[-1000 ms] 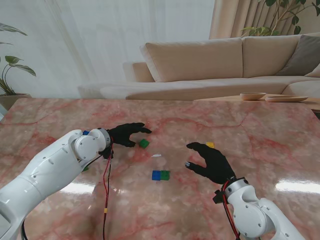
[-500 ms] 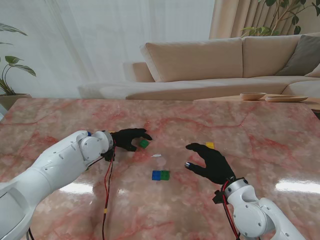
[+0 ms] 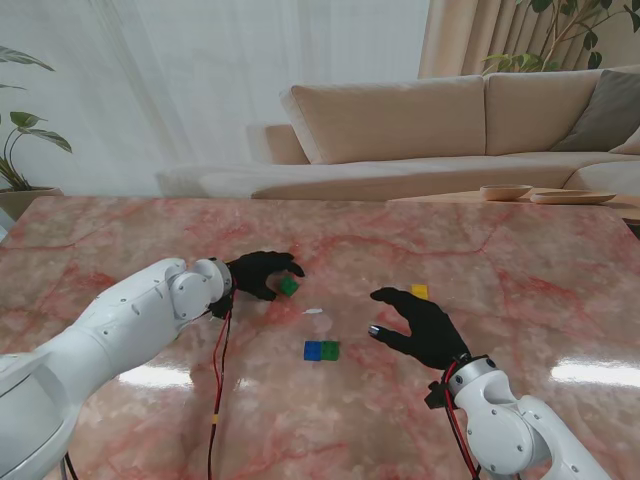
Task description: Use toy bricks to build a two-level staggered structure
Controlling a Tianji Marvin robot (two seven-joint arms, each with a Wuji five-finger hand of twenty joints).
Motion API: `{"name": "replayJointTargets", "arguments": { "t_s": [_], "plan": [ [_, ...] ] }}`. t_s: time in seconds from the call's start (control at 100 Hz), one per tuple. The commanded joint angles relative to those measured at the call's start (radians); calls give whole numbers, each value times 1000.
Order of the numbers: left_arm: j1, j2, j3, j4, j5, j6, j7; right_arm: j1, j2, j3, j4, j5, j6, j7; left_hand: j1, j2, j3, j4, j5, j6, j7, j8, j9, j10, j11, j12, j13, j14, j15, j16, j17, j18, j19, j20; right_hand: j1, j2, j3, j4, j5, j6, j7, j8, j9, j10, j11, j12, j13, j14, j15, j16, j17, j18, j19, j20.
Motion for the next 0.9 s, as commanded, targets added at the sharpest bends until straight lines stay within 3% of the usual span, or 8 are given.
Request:
{"name": "replayJointTargets", "arguments": {
  "t_s": [0.0,0.32,0.64,0.75,0.89],
  "plan": [
    [-10,-9,8,5,10,4,5,-7,0,1,3,6,3,16,-30,-3,-35,-14,-38,-8,29,34,-33,-3,-22,0,-48,9,-36,-12,-9,-6,-10,9,1,8,-16,8,17,-22,5,-7,8,-14,6,11,-12,-33,1,14,-12,-4,9,-19],
    [-24,-28,47,42,39,4,51,-8,1,3,4,12,0,23,-37,3,-51,-21,-53,-43,186,239,-33,1,-10,38,-47,12,-30,-1,-9,-7,-3,20,0,8,-8,7,20,-25,7,-8,3,-12,5,10,-16,-33,0,13,-13,-5,9,-19],
    [-29,-40,62,61,50,3,80,-9,1,5,7,14,-4,20,-66,37,-85,-29,-62,-35,403,415,-27,1,10,89,-46,11,-15,41,-12,-10,14,53,-6,7,5,6,16,-29,6,-10,0,-13,5,8,-20,-34,-1,13,-12,-5,9,-19],
    [-27,-41,64,61,63,10,100,-9,1,6,7,13,-7,20,-56,42,-84,-29,-17,-40,459,440,-14,0,25,92,-44,12,-8,59,-12,-10,21,66,-8,6,9,4,14,-32,5,-11,-2,-11,5,8,-19,-34,-1,13,-12,-4,9,-19],
    [-31,-43,77,69,74,5,110,-10,1,8,7,14,-8,21,-29,22,-60,-27,-26,-36,437,422,-11,1,37,82,-46,13,-5,81,-16,-8,30,86,-9,6,13,4,15,-38,5,-11,-5,-11,4,7,-21,-34,-1,12,-14,-4,9,-19]
  ]
}}
